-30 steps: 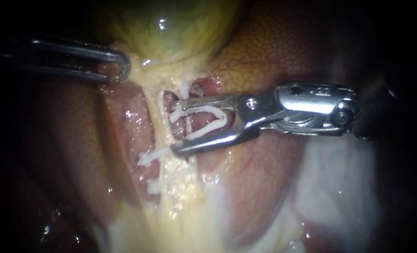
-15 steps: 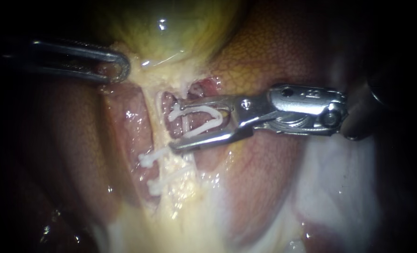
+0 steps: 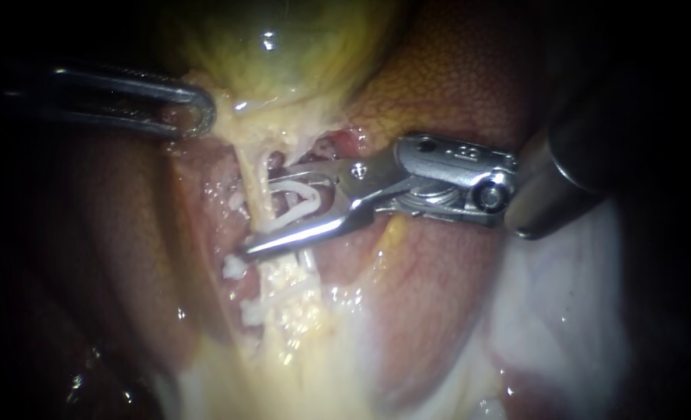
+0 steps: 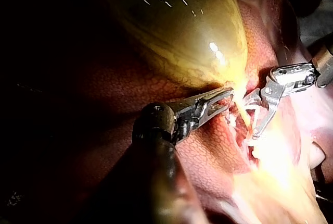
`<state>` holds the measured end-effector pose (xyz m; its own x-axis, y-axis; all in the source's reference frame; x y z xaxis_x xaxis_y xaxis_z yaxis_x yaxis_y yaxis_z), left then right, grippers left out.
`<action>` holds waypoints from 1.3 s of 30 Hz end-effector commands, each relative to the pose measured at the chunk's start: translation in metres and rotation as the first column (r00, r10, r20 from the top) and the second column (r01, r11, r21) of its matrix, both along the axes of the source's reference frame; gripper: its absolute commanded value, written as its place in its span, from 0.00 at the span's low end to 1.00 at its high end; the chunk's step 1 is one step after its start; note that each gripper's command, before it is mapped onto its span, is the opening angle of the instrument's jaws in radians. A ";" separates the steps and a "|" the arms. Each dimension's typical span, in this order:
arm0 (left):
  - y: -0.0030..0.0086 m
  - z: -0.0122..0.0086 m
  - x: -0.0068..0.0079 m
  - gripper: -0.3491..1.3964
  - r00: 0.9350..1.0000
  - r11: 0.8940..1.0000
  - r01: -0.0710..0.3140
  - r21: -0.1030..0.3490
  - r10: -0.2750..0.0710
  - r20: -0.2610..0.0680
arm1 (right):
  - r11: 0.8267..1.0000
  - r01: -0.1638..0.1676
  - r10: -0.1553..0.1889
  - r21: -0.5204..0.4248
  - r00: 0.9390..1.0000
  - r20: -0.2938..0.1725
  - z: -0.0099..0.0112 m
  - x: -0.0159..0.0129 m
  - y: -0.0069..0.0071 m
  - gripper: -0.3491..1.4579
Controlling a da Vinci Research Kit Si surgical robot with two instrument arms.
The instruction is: Clipping third clip left tube
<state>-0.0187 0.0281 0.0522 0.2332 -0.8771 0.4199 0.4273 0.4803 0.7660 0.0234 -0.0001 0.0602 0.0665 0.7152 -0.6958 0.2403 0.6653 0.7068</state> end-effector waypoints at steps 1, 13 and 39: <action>0.0000 0.0000 0.0000 0.00 1.000 1.000 0.000 0.000 0.000 0.000 | 1.000 0.003 -0.003 0.004 1.000 -0.020 -0.0004 -0.0001 0.0001 0.46; 0.0000 0.0000 -0.0001 0.00 1.000 1.000 0.001 0.000 -0.001 0.000 | 0.998 0.036 -0.028 0.048 0.988 -0.151 -0.0057 0.0001 0.0008 0.43; 0.0000 0.0000 -0.0001 0.00 1.000 1.000 0.001 0.000 -0.001 0.000 | 0.995 0.028 -0.014 0.099 0.991 -0.134 -0.0071 0.0003 0.0017 0.02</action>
<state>-0.0187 0.0281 0.0522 0.2325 -0.8774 0.4197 0.4280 0.4798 0.7659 0.0237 0.0015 0.0531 -0.0020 0.7901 -0.6130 0.3482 0.5751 0.7402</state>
